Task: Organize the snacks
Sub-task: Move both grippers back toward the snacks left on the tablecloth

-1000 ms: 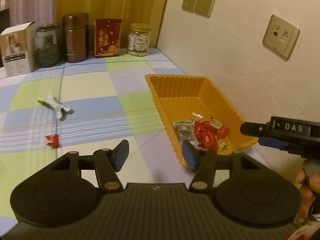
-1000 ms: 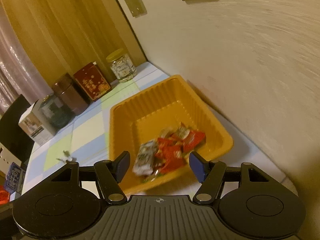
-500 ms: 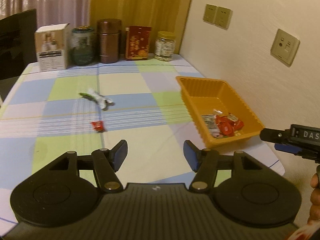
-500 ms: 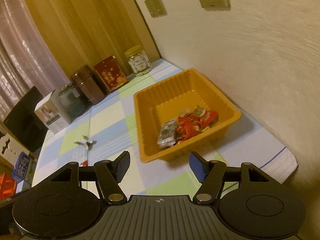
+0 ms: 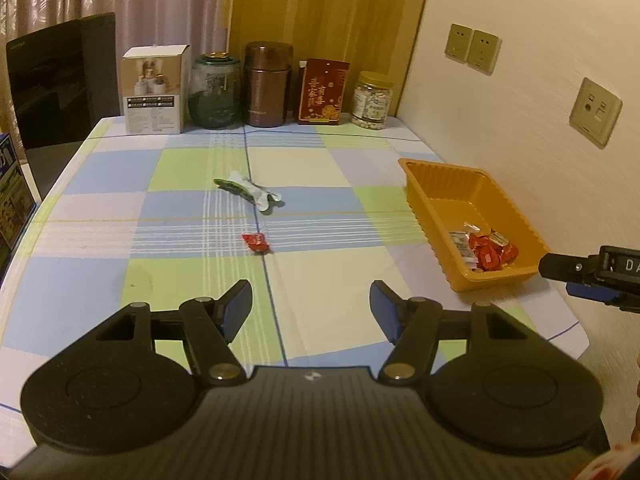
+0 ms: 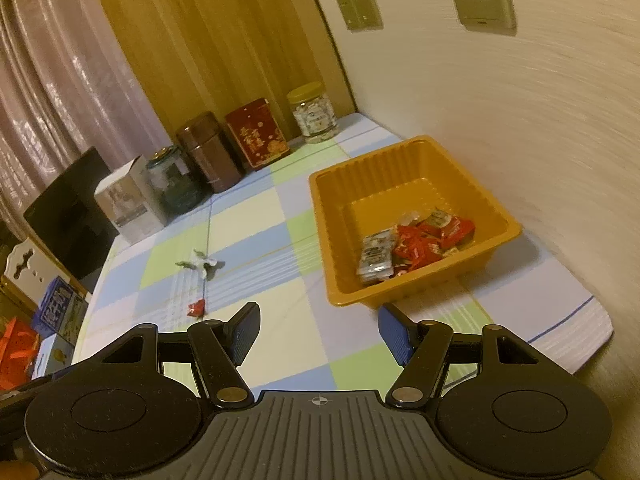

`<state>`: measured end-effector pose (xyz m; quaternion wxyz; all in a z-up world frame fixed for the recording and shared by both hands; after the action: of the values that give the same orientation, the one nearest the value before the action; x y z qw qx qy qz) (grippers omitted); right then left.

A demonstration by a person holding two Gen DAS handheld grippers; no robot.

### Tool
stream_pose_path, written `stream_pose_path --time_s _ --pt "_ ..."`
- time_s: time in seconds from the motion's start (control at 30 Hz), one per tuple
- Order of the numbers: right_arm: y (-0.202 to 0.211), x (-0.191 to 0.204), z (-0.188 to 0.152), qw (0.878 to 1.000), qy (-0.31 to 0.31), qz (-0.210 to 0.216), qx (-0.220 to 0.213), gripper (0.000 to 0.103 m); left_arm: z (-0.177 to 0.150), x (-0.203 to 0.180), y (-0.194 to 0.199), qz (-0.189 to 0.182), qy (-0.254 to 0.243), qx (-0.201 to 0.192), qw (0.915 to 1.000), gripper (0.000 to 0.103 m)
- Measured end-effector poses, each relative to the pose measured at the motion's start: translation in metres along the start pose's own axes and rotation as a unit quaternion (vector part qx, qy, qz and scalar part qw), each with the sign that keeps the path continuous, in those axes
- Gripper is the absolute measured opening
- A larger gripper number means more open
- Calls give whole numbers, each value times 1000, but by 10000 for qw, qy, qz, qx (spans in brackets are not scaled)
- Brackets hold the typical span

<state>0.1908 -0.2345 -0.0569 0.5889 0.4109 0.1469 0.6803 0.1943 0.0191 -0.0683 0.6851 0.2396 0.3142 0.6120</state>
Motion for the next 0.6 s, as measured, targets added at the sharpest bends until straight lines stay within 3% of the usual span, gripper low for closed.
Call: stream_pose_path --time_s 0.27,0.6 --pt "-12 16 -4 9997 244 17 94 65 -3 19 -6 72 133 0 9999 62" --pt "-62 60 -9 9963 791 232 240 65 7 55 -42 279 258 52 9993 60"
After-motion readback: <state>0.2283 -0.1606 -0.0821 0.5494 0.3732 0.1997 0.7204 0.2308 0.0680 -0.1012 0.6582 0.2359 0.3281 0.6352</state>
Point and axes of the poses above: each gripper's, at about its wrist camera, not at the fingertips, and y roughly against the way its jaws point, x to its left, z to its top, the point moved 9 cm from there along -y, roughly the way its jaws point, and after that the axes turned 6 degrees about x, right-handed, at the moved point
